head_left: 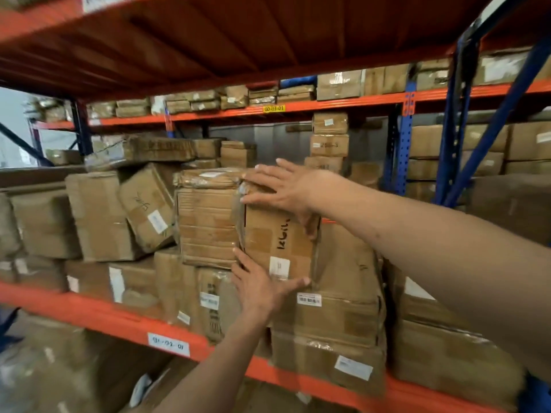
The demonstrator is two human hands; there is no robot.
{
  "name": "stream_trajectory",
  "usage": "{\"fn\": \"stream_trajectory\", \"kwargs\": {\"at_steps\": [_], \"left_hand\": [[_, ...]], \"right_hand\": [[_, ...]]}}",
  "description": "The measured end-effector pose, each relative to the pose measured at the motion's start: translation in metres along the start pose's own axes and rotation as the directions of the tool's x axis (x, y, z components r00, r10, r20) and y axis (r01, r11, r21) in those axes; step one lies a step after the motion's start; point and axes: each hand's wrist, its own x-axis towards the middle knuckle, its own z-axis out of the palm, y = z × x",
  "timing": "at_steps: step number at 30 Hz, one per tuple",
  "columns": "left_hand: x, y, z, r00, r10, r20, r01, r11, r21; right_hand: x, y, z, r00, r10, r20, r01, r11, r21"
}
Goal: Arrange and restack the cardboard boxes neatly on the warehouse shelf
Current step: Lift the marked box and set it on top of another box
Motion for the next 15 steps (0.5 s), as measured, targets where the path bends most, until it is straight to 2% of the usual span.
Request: {"fn": "stream_trajectory", "kwargs": {"at_steps": [6, 10, 13, 15], "left_hand": [[0.002, 0.020, 0.016, 0.994, -0.106, -0.010, 0.106, 0.994, 0.039], [0.002, 0.020, 0.026, 0.998, -0.007, -0.062, 0.008, 1.000, 0.023], [0.003, 0.018, 0.030, 0.997, 0.051, -0.053, -0.048, 0.997, 0.055], [0.008, 0.017, 0.027, 0.994, 0.095, -0.057, -0.091, 0.994, 0.066]], "right_hand": [[0.031, -0.015, 0.005, 0.990, 0.055, 0.134, -0.005, 0.937, -0.349], [0.030, -0.017, 0.006, 0.968, 0.157, 0.196, -0.035, 0.858, -0.512], [0.022, -0.011, 0.015, 0.981, 0.147, 0.129, -0.050, 0.828, -0.559], [0.021, -0.002, 0.017, 0.997, 0.062, 0.034, -0.030, 0.813, -0.582]]}}
